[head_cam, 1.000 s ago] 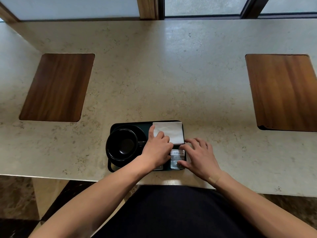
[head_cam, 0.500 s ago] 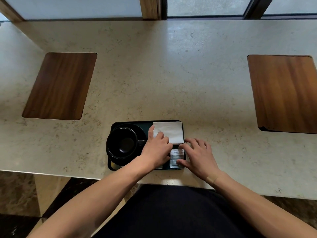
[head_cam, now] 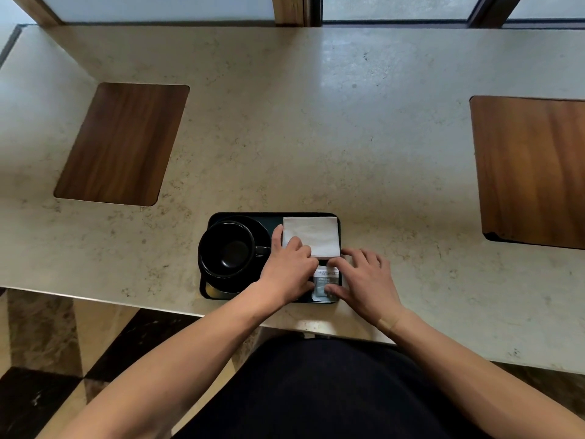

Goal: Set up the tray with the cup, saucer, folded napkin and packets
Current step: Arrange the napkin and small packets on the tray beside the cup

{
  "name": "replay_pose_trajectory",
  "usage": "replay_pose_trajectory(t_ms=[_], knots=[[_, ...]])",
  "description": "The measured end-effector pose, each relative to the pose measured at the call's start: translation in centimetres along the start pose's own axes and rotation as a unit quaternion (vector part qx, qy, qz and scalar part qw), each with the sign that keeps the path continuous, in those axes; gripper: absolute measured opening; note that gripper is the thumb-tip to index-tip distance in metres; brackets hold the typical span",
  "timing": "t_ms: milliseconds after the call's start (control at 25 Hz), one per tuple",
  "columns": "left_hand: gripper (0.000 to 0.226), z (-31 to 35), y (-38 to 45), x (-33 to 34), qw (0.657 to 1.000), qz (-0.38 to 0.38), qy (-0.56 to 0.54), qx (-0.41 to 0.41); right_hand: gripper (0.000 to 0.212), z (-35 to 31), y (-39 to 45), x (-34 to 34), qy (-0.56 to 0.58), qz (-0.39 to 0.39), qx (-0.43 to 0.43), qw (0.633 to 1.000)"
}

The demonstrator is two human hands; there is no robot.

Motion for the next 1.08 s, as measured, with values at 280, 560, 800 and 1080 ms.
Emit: replay_pose_trajectory(t_ms=[280, 560, 800, 1080], knots=[[0.023, -1.8, -1.2, -0.7, 0.997, 0.04, -0.052, -0.03, 0.044, 0.6, -0.8, -0.8, 0.001, 0.012, -0.015, 1.0], [0.02, -3.7, -3.5, -2.5, 0.978, 0.165, -0.095, -0.083, 0.037, 0.2, -0.2, -3.1, 0.014, 0.061, -0.027, 0.998], [0.022, -5.8, -6.9, -3.6, 0.95, 0.261, -0.129, -0.109, 0.031, -2.3, 0.0, -3.5, -0.002, 0.118, -0.025, 0.993], [0.023, -8.9, -10.8, -2.7, 0.944, 0.283, -0.142, -0.098, 0.03, -6.3, -0.5, -0.8, -0.032, 0.068, 0.026, 0.997]])
Point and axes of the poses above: each hand's wrist, its own y-axis towards the middle knuckle, its own x-axis out of the palm, z = x × y, the point moved 2 cm from there along y, towards the middle knuckle, and after that the axes turned 9 degrees about z, right-handed, at the moved point
